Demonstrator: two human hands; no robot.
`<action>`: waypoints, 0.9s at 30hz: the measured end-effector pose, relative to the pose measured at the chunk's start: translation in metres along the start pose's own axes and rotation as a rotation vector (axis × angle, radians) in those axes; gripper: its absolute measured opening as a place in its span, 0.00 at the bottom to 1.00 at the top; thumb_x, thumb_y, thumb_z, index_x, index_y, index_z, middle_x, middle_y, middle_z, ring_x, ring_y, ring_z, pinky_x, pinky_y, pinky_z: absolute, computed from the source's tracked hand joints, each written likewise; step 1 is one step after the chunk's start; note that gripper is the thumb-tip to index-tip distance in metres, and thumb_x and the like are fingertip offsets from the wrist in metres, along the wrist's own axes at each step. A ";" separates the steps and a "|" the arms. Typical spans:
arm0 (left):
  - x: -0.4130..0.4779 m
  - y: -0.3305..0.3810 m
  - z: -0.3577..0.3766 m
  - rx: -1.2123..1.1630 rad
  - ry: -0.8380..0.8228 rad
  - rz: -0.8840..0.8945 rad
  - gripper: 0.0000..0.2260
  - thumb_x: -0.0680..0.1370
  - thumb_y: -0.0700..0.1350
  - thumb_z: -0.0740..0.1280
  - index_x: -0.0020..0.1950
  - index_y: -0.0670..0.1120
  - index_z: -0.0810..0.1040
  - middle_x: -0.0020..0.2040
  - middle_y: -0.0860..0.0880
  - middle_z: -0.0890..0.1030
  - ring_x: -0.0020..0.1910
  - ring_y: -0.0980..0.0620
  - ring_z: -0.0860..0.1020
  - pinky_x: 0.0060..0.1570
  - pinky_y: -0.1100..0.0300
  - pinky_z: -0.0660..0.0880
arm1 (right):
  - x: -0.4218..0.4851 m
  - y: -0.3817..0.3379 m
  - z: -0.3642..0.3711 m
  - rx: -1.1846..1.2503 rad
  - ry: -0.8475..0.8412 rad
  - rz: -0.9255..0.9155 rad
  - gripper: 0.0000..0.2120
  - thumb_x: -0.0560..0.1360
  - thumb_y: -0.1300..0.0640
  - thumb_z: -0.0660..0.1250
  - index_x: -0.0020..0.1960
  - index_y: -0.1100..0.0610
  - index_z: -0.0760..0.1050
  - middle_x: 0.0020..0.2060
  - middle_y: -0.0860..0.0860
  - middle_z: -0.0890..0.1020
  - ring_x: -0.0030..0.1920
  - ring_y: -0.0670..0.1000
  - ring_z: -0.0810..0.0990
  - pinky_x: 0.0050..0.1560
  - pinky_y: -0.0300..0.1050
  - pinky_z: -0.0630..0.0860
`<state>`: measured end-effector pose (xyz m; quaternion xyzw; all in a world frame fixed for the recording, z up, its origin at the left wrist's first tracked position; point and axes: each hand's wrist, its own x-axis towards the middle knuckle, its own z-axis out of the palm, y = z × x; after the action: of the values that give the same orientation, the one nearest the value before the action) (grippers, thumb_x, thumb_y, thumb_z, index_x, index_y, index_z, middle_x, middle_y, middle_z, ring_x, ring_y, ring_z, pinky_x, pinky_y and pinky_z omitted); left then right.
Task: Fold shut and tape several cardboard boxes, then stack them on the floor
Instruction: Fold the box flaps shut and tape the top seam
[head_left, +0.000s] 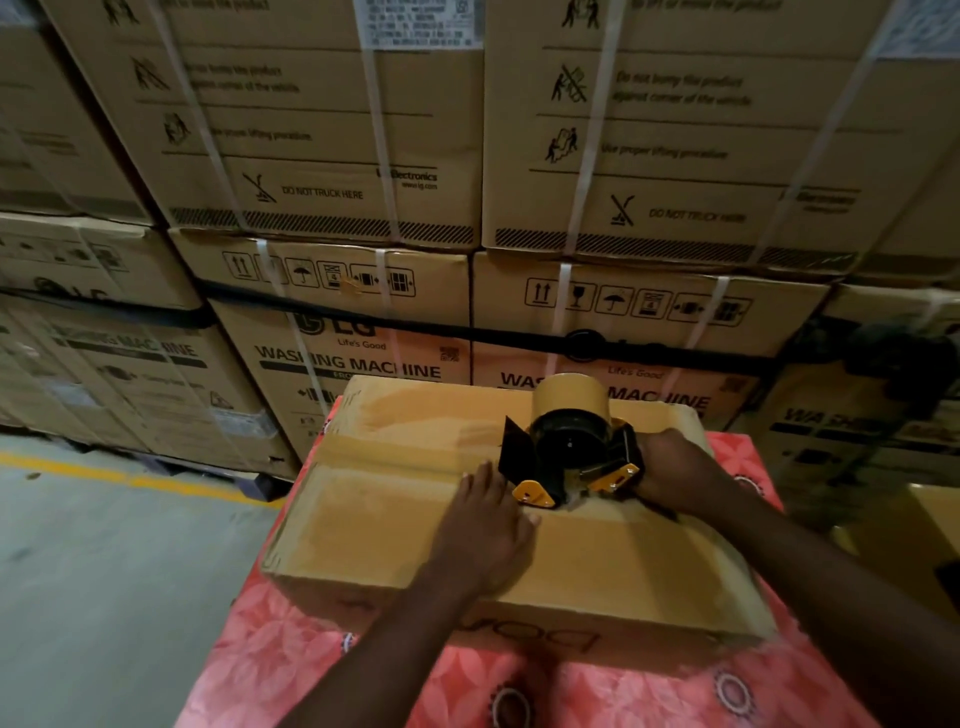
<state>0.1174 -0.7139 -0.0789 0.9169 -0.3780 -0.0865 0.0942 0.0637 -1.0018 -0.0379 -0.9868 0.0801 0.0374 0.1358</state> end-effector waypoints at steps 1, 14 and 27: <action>0.002 0.005 0.003 -0.003 0.003 0.000 0.34 0.81 0.61 0.39 0.83 0.44 0.52 0.83 0.44 0.49 0.82 0.46 0.41 0.79 0.48 0.39 | 0.000 0.001 0.000 0.007 0.009 -0.007 0.21 0.65 0.29 0.57 0.43 0.44 0.74 0.34 0.43 0.80 0.36 0.44 0.78 0.43 0.47 0.80; -0.001 0.001 0.002 0.000 0.007 -0.028 0.35 0.79 0.63 0.39 0.83 0.48 0.48 0.84 0.50 0.45 0.82 0.52 0.44 0.79 0.51 0.43 | -0.061 0.081 -0.047 -0.149 0.201 -0.071 0.20 0.69 0.35 0.60 0.42 0.50 0.80 0.31 0.49 0.82 0.31 0.52 0.82 0.27 0.34 0.66; 0.035 0.157 0.029 0.031 -0.073 0.068 0.40 0.81 0.68 0.38 0.83 0.41 0.47 0.83 0.41 0.44 0.82 0.43 0.40 0.78 0.44 0.36 | -0.098 0.118 -0.041 0.072 0.108 0.046 0.07 0.76 0.58 0.74 0.44 0.48 0.77 0.33 0.39 0.75 0.36 0.43 0.78 0.34 0.30 0.60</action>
<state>0.0293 -0.8508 -0.0724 0.9010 -0.4136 -0.1110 0.0691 -0.0501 -1.1101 -0.0205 -0.9797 0.1114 -0.0157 0.1658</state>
